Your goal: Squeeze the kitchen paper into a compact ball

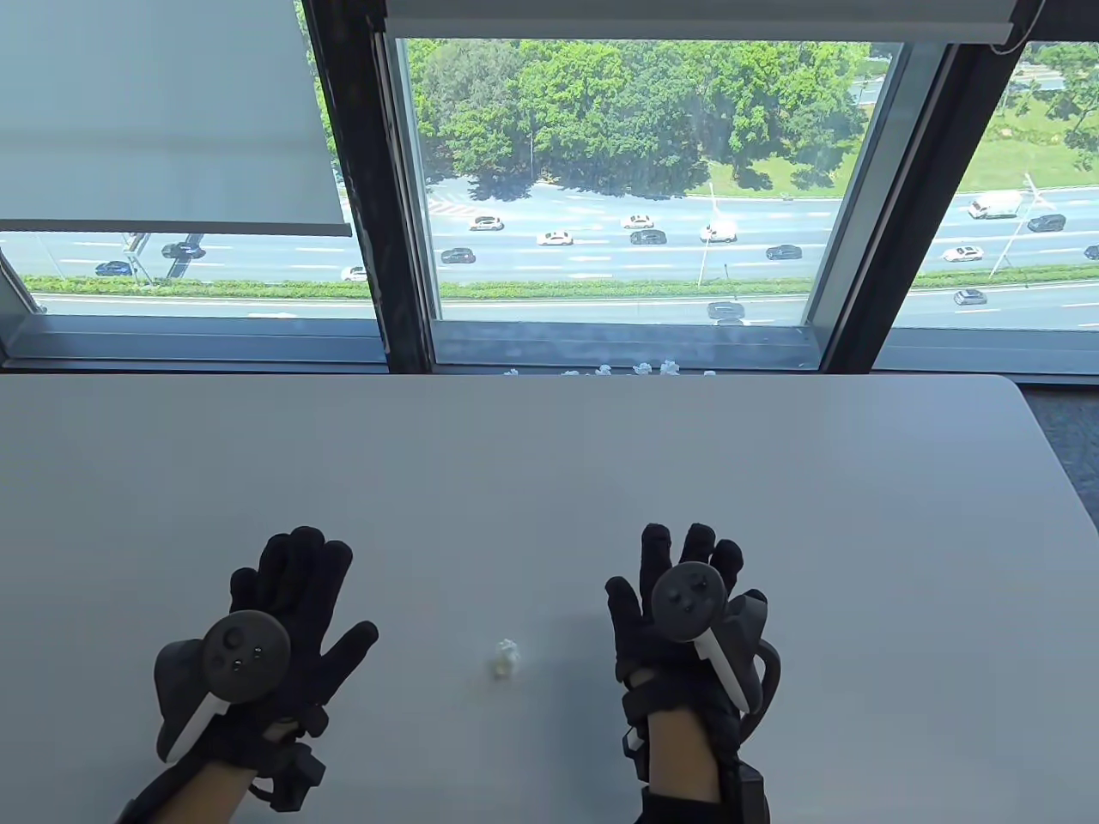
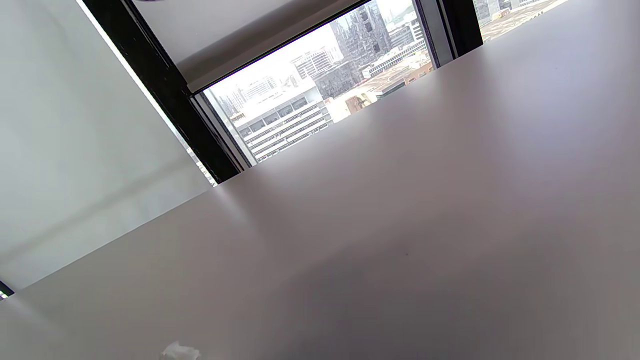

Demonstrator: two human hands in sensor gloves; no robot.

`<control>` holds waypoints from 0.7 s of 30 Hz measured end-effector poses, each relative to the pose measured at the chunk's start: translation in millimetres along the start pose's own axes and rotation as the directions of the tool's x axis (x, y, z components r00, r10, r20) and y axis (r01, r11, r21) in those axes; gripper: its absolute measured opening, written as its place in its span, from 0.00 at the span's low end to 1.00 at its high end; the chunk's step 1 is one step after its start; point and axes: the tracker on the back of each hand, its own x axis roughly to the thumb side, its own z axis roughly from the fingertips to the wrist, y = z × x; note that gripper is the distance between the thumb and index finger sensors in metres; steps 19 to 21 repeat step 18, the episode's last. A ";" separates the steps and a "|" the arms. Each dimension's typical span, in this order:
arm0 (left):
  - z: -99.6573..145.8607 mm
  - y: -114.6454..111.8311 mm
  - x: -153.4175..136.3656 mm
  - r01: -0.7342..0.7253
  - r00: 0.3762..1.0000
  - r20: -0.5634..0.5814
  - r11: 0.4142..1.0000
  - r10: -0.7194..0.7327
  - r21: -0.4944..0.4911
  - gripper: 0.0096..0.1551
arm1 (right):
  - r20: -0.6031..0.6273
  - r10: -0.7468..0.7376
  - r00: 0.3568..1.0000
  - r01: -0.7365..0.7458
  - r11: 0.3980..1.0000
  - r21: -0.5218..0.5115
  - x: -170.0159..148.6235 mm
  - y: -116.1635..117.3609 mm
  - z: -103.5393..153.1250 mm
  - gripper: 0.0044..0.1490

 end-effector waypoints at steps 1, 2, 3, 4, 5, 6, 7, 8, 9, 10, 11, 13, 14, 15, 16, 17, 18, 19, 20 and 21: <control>-0.3 0.3 -0.6 -0.013 1.000 -0.001 1.000 0.013 -0.003 0.51 | 0.002 0.004 1.000 -0.004 1.000 0.000 0.7 0.3 0.1 0.47; -0.2 0.7 -1.0 -0.014 1.000 -0.004 1.000 0.014 -0.002 0.51 | 0.002 0.007 1.000 -0.007 1.000 0.000 1.1 0.6 0.1 0.47; -0.2 1.1 -1.5 -0.010 1.000 -0.008 1.000 0.010 0.001 0.50 | 0.003 0.008 1.000 -0.008 1.000 0.000 1.5 0.8 0.2 0.47; -0.2 1.2 -1.8 -0.008 1.000 -0.010 1.000 0.008 0.000 0.50 | 0.004 0.009 1.000 -0.009 1.000 0.000 1.7 1.1 0.2 0.47; -0.1 1.2 -1.8 -0.008 1.000 -0.010 1.000 0.008 -0.001 0.50 | 0.004 0.010 1.000 -0.010 1.000 0.001 1.9 1.2 0.2 0.47; 0.1 1.2 -1.6 -0.009 1.000 -0.010 1.000 0.009 -0.002 0.50 | 0.005 0.010 1.000 -0.010 1.000 0.002 2.1 1.4 0.2 0.47; 0.0 1.1 -1.6 -0.007 1.000 -0.010 1.000 0.007 -0.002 0.50 | 0.005 0.010 1.000 -0.010 1.000 0.002 2.4 1.6 0.2 0.47; 0.0 1.0 -1.4 -0.006 1.000 -0.010 1.000 0.006 -0.002 0.50 | 0.007 0.010 1.000 -0.010 1.000 0.003 2.7 1.9 0.3 0.47; -0.1 0.7 -1.4 -0.006 1.000 -0.008 1.000 0.006 -0.001 0.50 | 0.008 0.011 1.000 -0.011 1.000 0.003 3.0 2.1 0.3 0.47; -0.1 0.6 -1.4 -0.007 1.000 -0.006 1.000 0.007 -0.001 0.50 | 0.009 0.012 1.000 -0.012 1.000 0.003 3.2 2.3 0.4 0.47; -0.1 0.4 -1.5 -0.007 1.000 -0.004 1.000 0.007 0.000 0.50 | 0.011 0.012 1.000 -0.012 1.000 0.004 3.5 2.6 0.5 0.47; -0.2 0.3 -1.7 -0.005 1.000 -0.002 1.000 0.005 0.003 0.50 | 0.012 0.015 1.000 -0.015 1.000 0.004 3.8 3.0 0.8 0.47; -0.2 0.2 -1.8 -0.005 1.000 -0.001 1.000 0.005 0.004 0.50 | 0.013 0.017 1.000 -0.017 1.000 0.004 4.0 3.3 0.8 0.47; -0.3 0.1 -1.8 -0.006 1.000 -0.001 1.000 0.006 0.004 0.50 | 0.012 0.020 1.000 -0.020 1.000 0.005 4.1 3.6 1.0 0.47; -0.3 0.0 -1.8 -0.006 1.000 -0.001 1.000 0.006 0.004 0.50 | 0.007 0.022 1.000 -0.022 1.000 0.010 4.0 4.2 1.0 0.47; -0.3 -0.1 -1.7 -0.004 1.000 0.000 1.000 0.004 0.004 0.50 | 0.006 0.022 1.000 -0.022 1.000 0.013 4.0 4.7 0.8 0.47; -0.2 -0.2 -1.7 -0.003 1.000 0.000 1.000 0.003 0.004 0.50 | 0.004 0.021 1.000 -0.022 1.000 0.016 3.8 5.6 0.6 0.47; -0.2 -0.2 -1.7 -0.003 1.000 0.000 1.000 0.003 0.004 0.50 | 0.004 0.021 1.000 -0.022 1.000 0.016 3.8 5.6 0.6 0.47; -0.2 -0.2 -1.7 -0.003 1.000 0.000 1.000 0.003 0.004 0.50 | 0.004 0.021 1.000 -0.022 1.000 0.016 3.8 5.6 0.6 0.47; -0.2 -0.2 -1.7 -0.003 1.000 0.000 1.000 0.003 0.004 0.50 | 0.004 0.021 1.000 -0.022 1.000 0.016 3.8 5.6 0.6 0.47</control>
